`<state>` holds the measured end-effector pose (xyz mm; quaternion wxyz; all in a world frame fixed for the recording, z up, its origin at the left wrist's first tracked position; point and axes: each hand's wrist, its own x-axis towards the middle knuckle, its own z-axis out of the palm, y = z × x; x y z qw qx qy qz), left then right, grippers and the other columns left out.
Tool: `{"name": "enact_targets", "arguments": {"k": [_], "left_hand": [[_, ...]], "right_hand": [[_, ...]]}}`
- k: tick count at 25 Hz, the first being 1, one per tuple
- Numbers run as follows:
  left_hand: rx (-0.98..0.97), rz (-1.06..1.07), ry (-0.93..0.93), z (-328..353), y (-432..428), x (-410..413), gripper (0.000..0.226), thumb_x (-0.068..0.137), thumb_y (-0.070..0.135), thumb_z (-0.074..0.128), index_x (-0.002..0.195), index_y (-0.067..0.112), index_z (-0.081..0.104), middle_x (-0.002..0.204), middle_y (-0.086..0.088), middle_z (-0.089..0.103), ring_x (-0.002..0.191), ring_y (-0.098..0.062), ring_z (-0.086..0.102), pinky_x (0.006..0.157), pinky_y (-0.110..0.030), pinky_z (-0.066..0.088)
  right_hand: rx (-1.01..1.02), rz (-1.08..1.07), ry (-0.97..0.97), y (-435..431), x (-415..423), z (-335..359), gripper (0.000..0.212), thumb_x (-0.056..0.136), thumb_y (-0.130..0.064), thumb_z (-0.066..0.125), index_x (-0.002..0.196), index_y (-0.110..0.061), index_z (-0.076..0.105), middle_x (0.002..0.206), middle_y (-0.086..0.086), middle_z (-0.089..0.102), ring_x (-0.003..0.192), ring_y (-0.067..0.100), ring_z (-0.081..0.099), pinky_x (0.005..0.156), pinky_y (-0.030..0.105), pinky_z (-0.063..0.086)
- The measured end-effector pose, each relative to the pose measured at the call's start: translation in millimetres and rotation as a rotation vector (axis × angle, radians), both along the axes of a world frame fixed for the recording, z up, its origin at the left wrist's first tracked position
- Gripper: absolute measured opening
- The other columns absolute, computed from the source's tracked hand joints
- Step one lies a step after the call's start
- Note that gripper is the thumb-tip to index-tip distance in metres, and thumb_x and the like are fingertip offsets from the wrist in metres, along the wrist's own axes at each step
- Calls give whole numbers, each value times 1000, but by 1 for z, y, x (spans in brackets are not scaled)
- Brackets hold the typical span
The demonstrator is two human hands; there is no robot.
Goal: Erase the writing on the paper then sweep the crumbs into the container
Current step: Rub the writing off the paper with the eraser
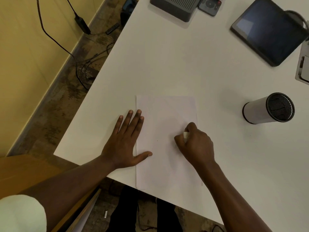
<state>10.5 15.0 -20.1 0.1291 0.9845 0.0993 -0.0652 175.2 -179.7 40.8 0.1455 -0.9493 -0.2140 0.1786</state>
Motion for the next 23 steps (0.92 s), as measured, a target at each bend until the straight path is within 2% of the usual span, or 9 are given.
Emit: {"name": "enact_targets", "arguments": {"k": [3, 5, 8, 10, 13, 15, 18, 23], "left_hand": [[-9, -1, 4, -1, 0, 0, 120, 88, 90, 36, 168, 6, 5, 178, -14, -3, 165, -36, -3, 131, -61, 14], [-13, -1, -1, 0, 0, 0, 120, 87, 90, 37, 168, 7, 6, 179, -13, -3, 165, -36, -3, 132, -61, 13], [-10, -9, -11, 0, -1, 0, 119, 87, 90, 38, 168, 8, 7, 179, -12, -2, 165, -36, -3, 131, -61, 13], [-9, -8, -13, 1, -1, -1, 120, 87, 89, 40, 168, 8, 7, 179, -12, -1, 165, -36, -2, 131, -62, 13], [-1, -10, -9, 0, -1, 0, 120, 86, 89, 41, 168, 8, 9, 179, -12, 0, 165, -37, -2, 131, -63, 15], [9, -20, -2, -1, -1, 1, 120, 85, 90, 40, 169, 10, 10, 179, -11, 0, 165, -37, -1, 130, -64, 15], [16, -26, -1, 0, 0, 0, 119, 85, 91, 40, 169, 11, 9, 179, -11, 0, 165, -37, -2, 130, -64, 15], [14, -26, -1, 0, -1, 1, 119, 86, 92, 36, 169, 11, 8, 179, -10, -1, 165, -37, -3, 130, -63, 14]], "right_hand": [[-28, 19, -49, 0, -1, 0, 37, 94, -53, 54, 82, -20, 45, 64, -6, 54, 56, 22, 53, 53, 29, 32], [79, 13, 30, -3, -1, 4, 38, 93, -59, 49, 91, -21, 44, 70, -6, 57, 58, 18, 52, 53, 29, 35], [258, 35, 137, -8, -3, 5, 18, 91, -30, 47, 104, -18, 45, 71, -4, 54, 60, 16, 52, 53, 31, 37], [249, 72, 169, -9, -4, 2, 21, 94, -15, 50, 114, -17, 44, 65, -9, 47, 57, 9, 47, 53, 30, 33], [310, 134, 161, 0, -7, 0, 21, 99, -19, 55, 118, -18, 47, 69, -13, 50, 58, 5, 48, 54, 21, 34], [362, 230, 188, 12, -6, 0, 22, 99, -23, 58, 119, -18, 50, 74, -8, 58, 60, 5, 52, 54, 17, 38], [360, 364, 241, 36, 7, -6, 17, 95, -24, 66, 108, -15, 58, 79, -3, 63, 64, 10, 57, 57, 21, 43], [365, 290, 238, 52, 32, -9, 14, 90, -22, 69, 98, -17, 59, 75, -3, 63, 61, 11, 57, 55, 22, 43]]}}
